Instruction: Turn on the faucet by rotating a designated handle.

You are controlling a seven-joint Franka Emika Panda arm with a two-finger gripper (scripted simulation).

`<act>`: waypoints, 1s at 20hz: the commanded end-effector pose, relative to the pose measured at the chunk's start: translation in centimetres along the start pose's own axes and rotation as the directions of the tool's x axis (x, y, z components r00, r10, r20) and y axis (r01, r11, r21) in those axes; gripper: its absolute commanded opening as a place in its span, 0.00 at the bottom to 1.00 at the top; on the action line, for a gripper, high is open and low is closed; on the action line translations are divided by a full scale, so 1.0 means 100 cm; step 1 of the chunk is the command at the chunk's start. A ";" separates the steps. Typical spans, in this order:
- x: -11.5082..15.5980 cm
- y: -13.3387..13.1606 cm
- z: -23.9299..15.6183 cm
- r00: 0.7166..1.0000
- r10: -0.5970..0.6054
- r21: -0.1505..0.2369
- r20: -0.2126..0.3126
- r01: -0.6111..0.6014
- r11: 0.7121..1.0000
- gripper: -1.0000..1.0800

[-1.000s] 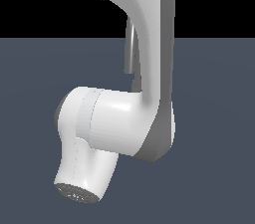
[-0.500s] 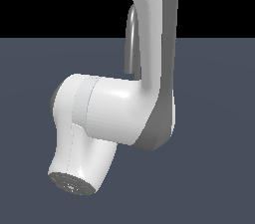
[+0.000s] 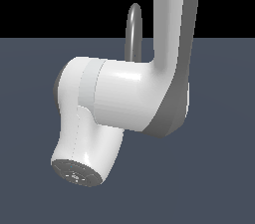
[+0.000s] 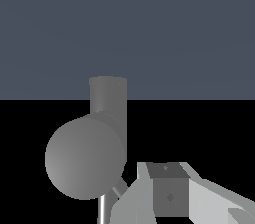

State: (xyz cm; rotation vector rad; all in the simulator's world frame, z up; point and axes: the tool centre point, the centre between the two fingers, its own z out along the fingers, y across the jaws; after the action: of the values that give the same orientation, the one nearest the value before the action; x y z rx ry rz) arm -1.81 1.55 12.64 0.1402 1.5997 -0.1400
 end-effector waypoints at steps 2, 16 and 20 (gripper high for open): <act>-0.025 -0.002 0.000 0.999 0.003 0.000 0.033 -0.003 1.000 0.00; -0.040 -0.046 0.000 0.999 0.003 0.000 0.033 -0.003 1.000 0.00; -0.025 -0.034 -0.002 1.000 0.018 0.001 0.009 -0.018 1.000 0.00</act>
State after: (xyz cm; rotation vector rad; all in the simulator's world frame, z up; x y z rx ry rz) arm -2.46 -0.93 15.36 0.1545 1.5886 -0.1216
